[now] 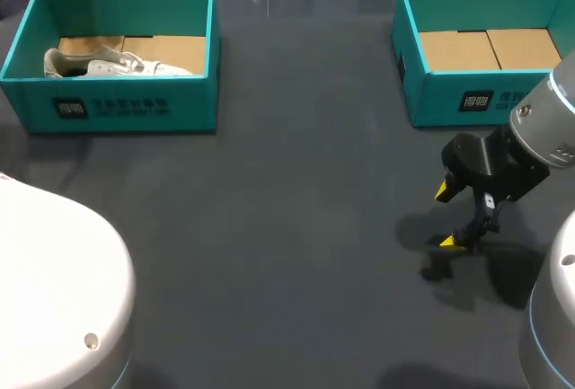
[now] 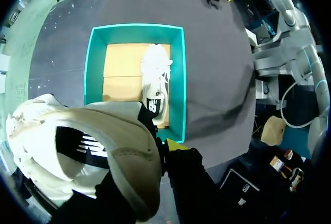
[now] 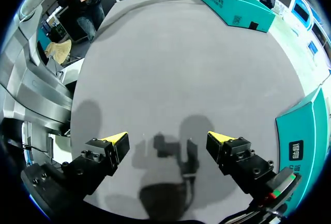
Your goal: Take the shoe out of the shoebox, open the shoe tongue, remove and reinsert the insole, then place the shoe into the shoebox
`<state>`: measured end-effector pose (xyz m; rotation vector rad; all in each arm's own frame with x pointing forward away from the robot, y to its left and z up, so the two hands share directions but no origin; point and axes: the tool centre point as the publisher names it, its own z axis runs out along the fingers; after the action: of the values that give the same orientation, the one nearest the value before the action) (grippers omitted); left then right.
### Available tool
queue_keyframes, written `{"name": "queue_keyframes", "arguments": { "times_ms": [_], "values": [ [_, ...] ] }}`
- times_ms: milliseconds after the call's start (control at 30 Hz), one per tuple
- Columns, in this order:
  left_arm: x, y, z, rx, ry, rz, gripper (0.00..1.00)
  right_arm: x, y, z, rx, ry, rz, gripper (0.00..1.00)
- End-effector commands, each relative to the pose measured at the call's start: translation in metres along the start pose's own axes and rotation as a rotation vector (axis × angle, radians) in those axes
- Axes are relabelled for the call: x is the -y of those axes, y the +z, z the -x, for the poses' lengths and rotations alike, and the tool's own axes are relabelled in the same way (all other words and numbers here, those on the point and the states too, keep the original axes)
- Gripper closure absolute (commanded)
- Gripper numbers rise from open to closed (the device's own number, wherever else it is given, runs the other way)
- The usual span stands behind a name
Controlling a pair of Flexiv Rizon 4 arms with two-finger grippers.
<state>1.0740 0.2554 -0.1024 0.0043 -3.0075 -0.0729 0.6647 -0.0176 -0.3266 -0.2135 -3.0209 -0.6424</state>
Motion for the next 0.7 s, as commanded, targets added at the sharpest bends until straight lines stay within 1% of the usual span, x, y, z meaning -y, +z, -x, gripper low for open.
{"name": "queue_keyframes", "arguments": {
  "times_ms": [33, 67, 133, 200, 267, 300, 700],
  "values": [
    [-0.010, 0.003, 0.012, 0.004, 0.094, 0.037, 1.00, 0.000, -0.001, -0.002, 0.003, 0.000, -0.001, 0.00],
    [-0.013, 0.004, 0.011, 0.012, 0.178, 0.047, 1.00, 0.000, -0.001, -0.002, 0.003, 0.000, -0.001, 0.00],
    [-0.018, 0.005, 0.009, 0.040, 0.230, 0.063, 1.00, 0.000, -0.001, -0.002, 0.003, 0.000, -0.001, 0.00],
    [-0.024, 0.007, 0.006, 0.040, 0.356, 0.077, 1.00, 0.000, -0.001, -0.002, 0.003, 0.000, -0.001, 0.00],
    [-0.030, 0.010, -0.002, 0.043, 0.575, 0.130, 1.00, 0.000, -0.001, -0.002, 0.003, 0.000, -0.001, 0.00],
    [-0.033, 0.011, -0.004, 0.050, 0.629, 0.145, 1.00, 0.000, -0.001, -0.002, 0.003, 0.000, -0.001, 0.00],
    [-0.033, 0.011, -0.004, 0.050, 0.629, 0.145, 1.00, 0.000, -0.001, -0.002, 0.003, 0.000, -0.001, 0.00]
  ]
}}
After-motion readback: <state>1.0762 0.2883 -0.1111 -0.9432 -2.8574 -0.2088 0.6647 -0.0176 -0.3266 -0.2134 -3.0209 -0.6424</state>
